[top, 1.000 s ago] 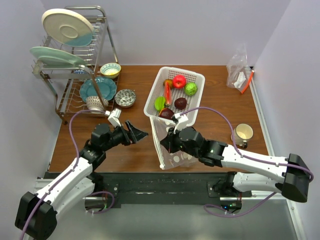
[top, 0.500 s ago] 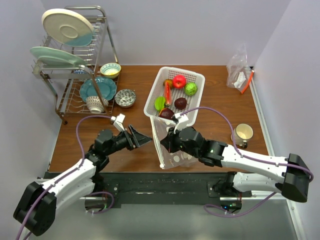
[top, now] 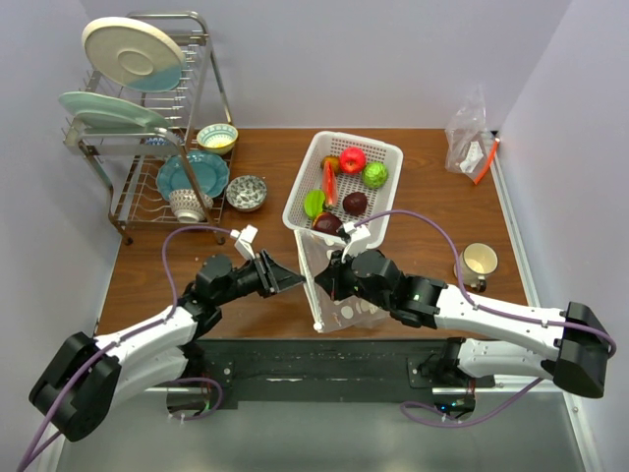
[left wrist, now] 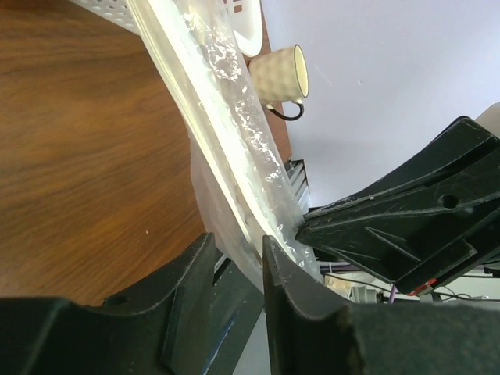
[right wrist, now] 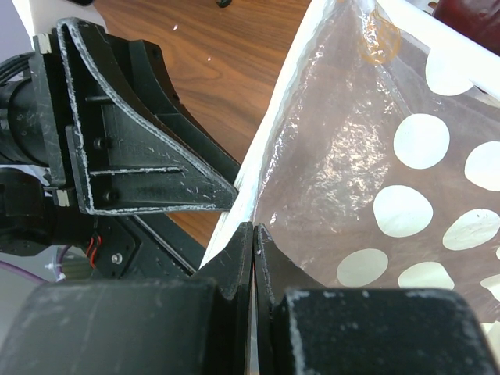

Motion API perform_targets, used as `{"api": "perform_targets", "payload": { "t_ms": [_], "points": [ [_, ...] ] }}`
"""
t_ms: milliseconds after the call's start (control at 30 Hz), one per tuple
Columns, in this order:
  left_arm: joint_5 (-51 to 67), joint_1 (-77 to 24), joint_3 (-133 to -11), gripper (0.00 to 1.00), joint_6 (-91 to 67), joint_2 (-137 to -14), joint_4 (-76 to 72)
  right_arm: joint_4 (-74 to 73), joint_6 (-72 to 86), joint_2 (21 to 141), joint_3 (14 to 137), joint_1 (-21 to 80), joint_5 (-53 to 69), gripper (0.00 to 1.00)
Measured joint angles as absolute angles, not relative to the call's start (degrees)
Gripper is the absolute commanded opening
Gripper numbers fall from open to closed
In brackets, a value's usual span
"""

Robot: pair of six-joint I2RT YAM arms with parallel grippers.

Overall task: Place the food in the zip-top bag and seal the zipper
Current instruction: Pick up the zipper food storage bag at the center of the board.

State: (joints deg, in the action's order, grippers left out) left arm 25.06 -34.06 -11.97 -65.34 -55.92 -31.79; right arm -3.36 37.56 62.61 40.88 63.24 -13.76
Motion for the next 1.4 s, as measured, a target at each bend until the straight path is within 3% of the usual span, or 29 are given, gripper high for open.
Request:
{"api": "perform_targets", "payload": {
  "t_ms": [300,433,633,733,767,800,900,1167,1400],
  "points": [
    [24.2,-34.8,-12.0,0.16,-65.5,-56.7,-33.7,-3.3,37.7,62.6,40.9,63.2,-13.4,0.00],
    [23.5,-35.0,-12.0,0.00,-65.4,-57.3,-33.9,-3.3,37.9,62.6,40.9,63.2,-12.6,0.00],
    [22.2,-35.3,-12.1,0.00,-64.7,-56.9,-33.2,-3.4,38.0,62.6,40.9,63.2,-12.4,0.00],
    [20.4,-35.3,-14.3,0.00,-61.7,-54.5,-27.1,-3.5,38.1,62.5,40.9,63.2,-12.5,0.43],
    [19.6,-35.4,-15.9,0.00,-60.2,-53.4,-23.9,-3.6,38.2,62.4,40.9,63.2,-12.4,0.67],
    [18.4,-35.4,-18.0,0.00,-58.5,-52.1,-20.2,-3.7,38.0,62.4,40.9,63.2,-12.3,0.73],
    [14.5,-35.4,-26.1,0.00,-52.7,-48.5,-8.7,-4.2,37.3,62.8,41.2,63.2,-10.7,0.79],
    [1.8,-35.4,-53.6,0.00,-37.6,-46.1,21.2,-2.5,36.2,67.7,46.1,63.1,-6.4,0.80],
    [-6.1,-35.4,-61.7,0.00,-30.3,-51.9,37.6,-1.9,36.5,67.9,46.1,63.1,-6.9,0.79]
  ]
}}
